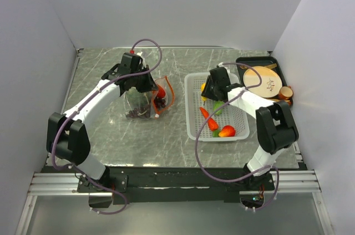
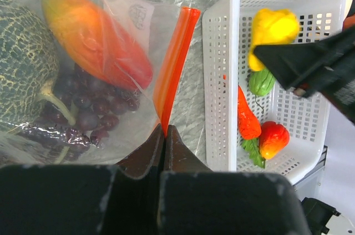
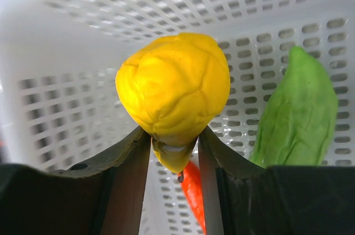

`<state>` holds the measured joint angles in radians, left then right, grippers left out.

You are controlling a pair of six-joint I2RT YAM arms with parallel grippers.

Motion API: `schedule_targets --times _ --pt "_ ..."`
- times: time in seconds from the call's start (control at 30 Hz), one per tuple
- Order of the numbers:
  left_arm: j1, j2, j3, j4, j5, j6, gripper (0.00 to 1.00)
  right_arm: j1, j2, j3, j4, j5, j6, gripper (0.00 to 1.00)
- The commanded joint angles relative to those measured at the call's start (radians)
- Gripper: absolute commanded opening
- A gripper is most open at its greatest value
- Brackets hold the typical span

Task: Place the food in the zip-top bag and seal the zipper
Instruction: Pick up the fake fruit from the bin.

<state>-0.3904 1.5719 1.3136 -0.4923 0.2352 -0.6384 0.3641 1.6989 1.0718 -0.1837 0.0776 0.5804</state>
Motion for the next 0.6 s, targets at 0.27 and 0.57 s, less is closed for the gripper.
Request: schedule_targets --times 0.27,0.57 --pt "-0.002 0.005 0.05 0.004 -0.004 0.014 0.01 0.012 -0.145 -0.047 -0.002 -0.033 -0.048 0.28" --pt "-0.002 0.005 0.049 0.015 0.007 0.003 0.01 0.013 -0.194 -0.056 0.007 -0.094 -0.08 0.25"
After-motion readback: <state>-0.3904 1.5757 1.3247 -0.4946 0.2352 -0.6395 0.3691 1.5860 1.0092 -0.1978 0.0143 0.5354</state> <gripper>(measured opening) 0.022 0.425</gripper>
